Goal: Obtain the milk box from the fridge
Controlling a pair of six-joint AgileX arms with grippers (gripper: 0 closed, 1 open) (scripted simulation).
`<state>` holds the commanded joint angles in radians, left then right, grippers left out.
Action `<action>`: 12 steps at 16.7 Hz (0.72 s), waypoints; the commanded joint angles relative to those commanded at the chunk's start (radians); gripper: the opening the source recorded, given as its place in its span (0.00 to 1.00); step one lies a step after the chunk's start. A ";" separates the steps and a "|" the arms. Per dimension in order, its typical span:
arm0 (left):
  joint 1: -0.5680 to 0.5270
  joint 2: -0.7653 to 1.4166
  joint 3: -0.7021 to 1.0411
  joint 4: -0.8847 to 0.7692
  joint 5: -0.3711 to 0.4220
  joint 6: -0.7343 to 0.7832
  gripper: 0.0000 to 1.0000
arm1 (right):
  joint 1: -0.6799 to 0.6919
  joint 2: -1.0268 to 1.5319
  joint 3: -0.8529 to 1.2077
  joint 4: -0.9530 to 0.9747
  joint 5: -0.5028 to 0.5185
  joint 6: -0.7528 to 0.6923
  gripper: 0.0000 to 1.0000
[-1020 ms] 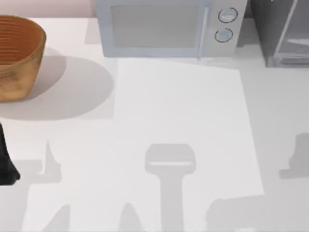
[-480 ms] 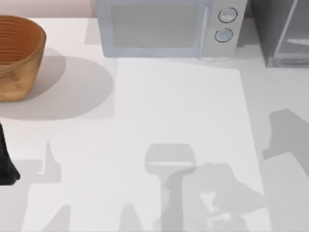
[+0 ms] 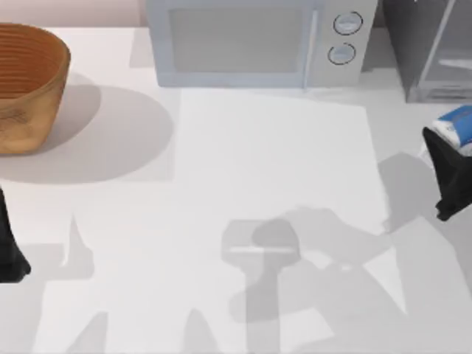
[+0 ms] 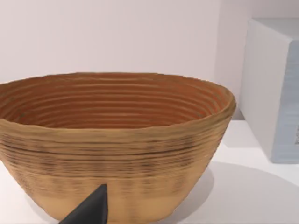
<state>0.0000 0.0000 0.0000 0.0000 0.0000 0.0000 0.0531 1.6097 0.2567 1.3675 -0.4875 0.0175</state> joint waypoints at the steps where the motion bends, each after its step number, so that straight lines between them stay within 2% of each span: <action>1: 0.000 0.000 0.000 0.000 0.000 0.000 1.00 | 0.003 0.077 0.012 0.065 -0.023 0.000 0.00; 7: 0.000 0.000 0.000 0.000 0.000 0.000 1.00 | 0.017 0.443 0.068 0.375 -0.135 0.002 0.00; 12: 0.000 0.000 0.000 0.000 0.000 0.000 1.00 | 0.022 0.578 0.089 0.489 -0.176 0.003 0.00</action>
<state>0.0000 0.0000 0.0000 0.0000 0.0000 0.0000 0.0749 2.1874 0.3462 1.8563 -0.6631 0.0206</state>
